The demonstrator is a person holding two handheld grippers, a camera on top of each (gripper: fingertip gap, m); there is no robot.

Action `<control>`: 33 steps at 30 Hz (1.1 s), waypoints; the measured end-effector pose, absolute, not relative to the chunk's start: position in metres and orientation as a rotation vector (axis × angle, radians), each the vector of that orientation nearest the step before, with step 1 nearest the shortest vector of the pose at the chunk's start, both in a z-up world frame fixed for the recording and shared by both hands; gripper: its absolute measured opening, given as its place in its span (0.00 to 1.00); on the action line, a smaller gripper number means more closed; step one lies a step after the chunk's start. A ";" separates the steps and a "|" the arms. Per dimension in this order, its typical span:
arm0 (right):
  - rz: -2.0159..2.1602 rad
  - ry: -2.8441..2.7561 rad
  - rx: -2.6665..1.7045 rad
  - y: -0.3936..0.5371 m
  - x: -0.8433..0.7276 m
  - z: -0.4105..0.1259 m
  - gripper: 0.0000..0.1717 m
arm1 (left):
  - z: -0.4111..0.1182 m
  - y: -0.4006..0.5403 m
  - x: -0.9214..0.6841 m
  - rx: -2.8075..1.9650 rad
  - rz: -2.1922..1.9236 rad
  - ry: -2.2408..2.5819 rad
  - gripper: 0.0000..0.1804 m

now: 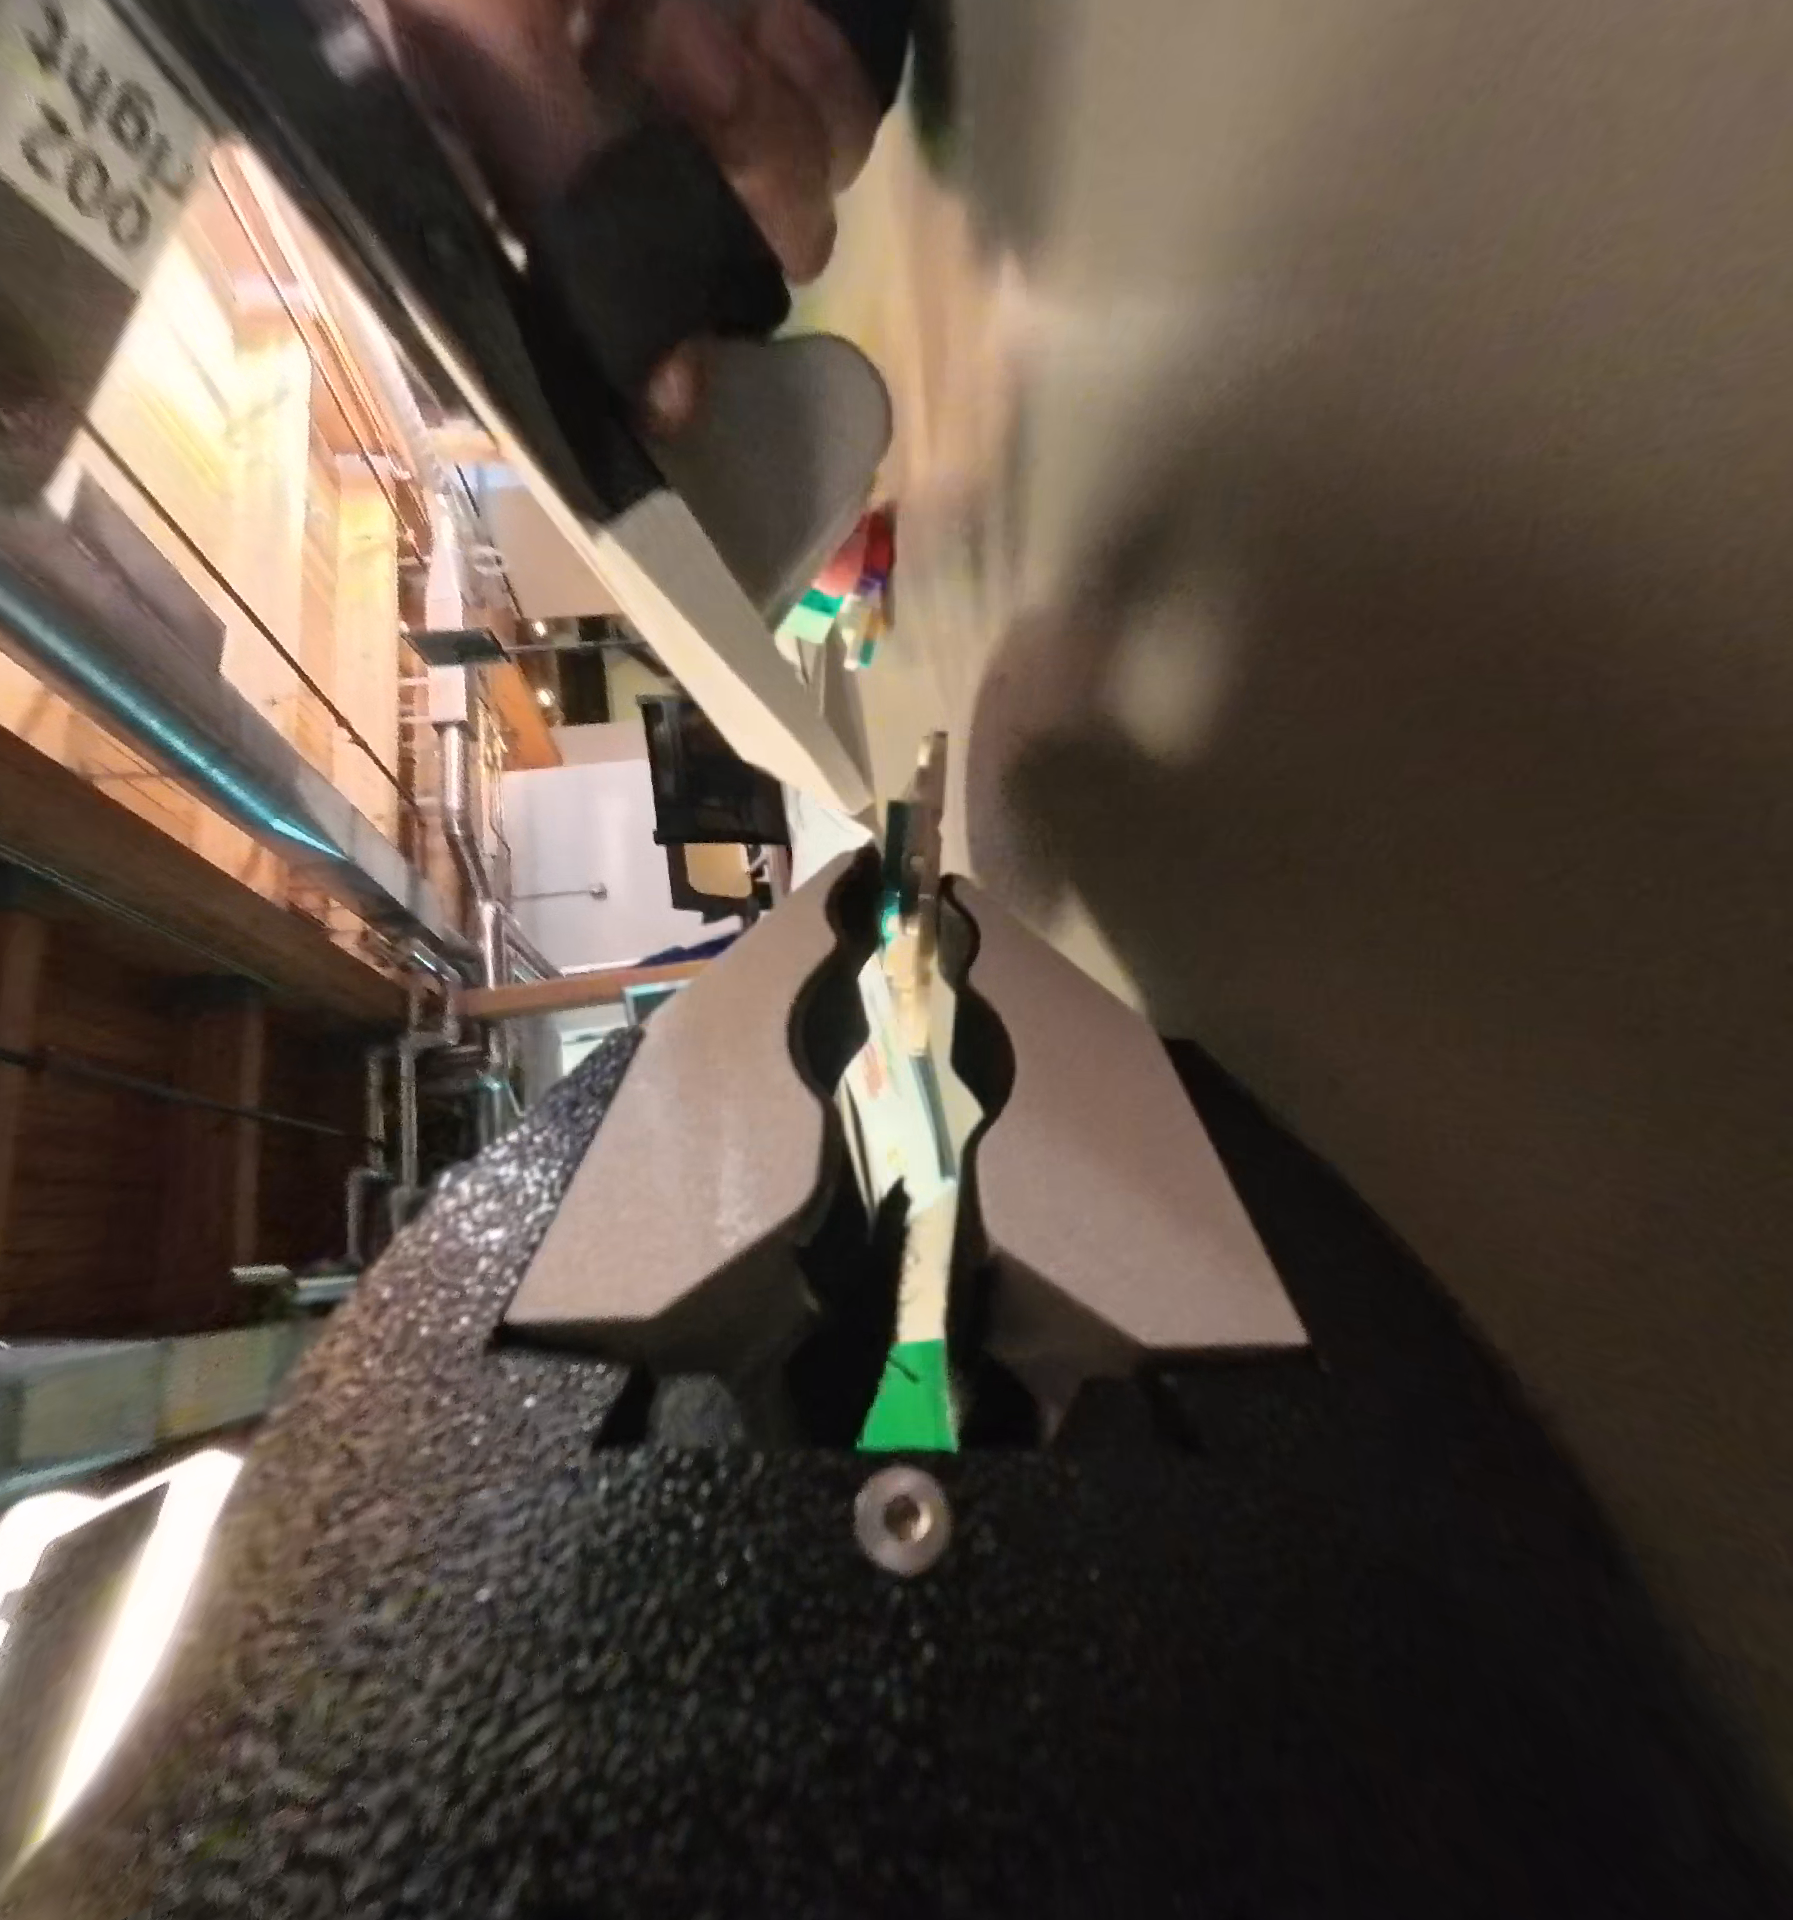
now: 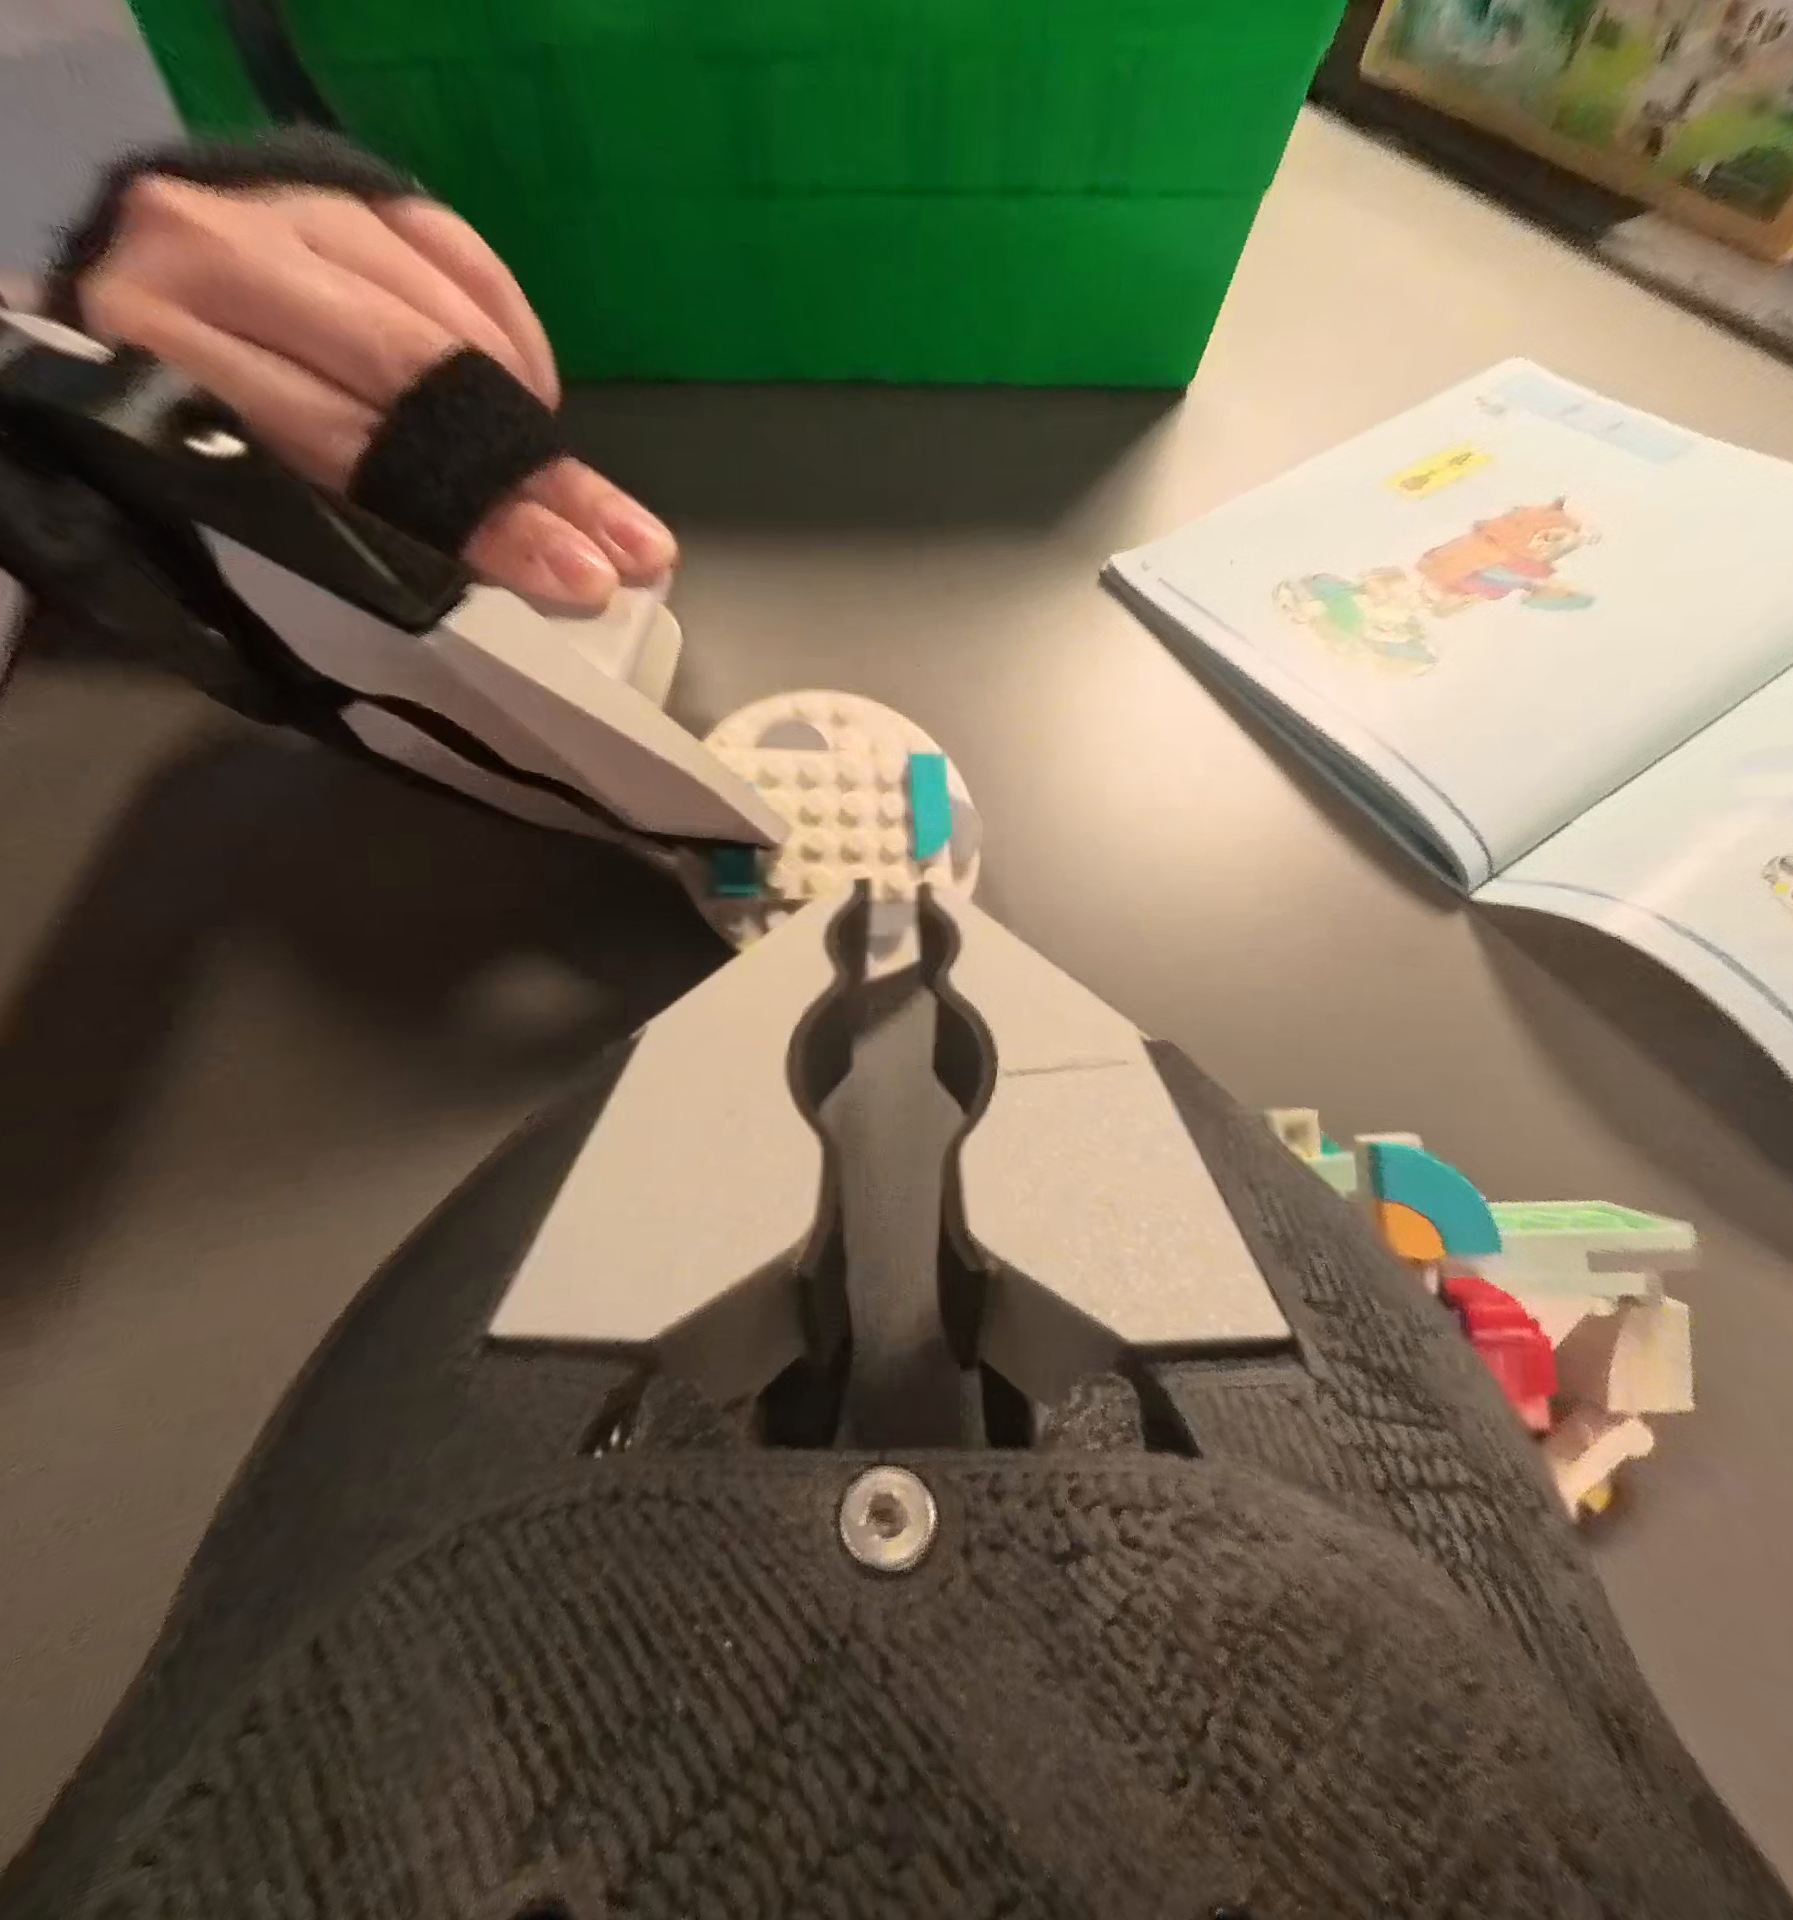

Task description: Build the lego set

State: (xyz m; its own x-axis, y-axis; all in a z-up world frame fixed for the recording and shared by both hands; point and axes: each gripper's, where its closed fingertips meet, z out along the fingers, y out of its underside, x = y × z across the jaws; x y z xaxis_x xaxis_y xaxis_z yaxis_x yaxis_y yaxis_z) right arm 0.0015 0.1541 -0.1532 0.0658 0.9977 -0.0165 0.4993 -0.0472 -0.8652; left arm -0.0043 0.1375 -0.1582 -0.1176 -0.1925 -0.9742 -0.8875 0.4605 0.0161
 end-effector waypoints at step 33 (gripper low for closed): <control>0.071 -1.355 -0.481 0.130 -0.004 -0.066 0.04 | -0.067 0.128 -0.016 -1.597 -1.453 0.238 0.26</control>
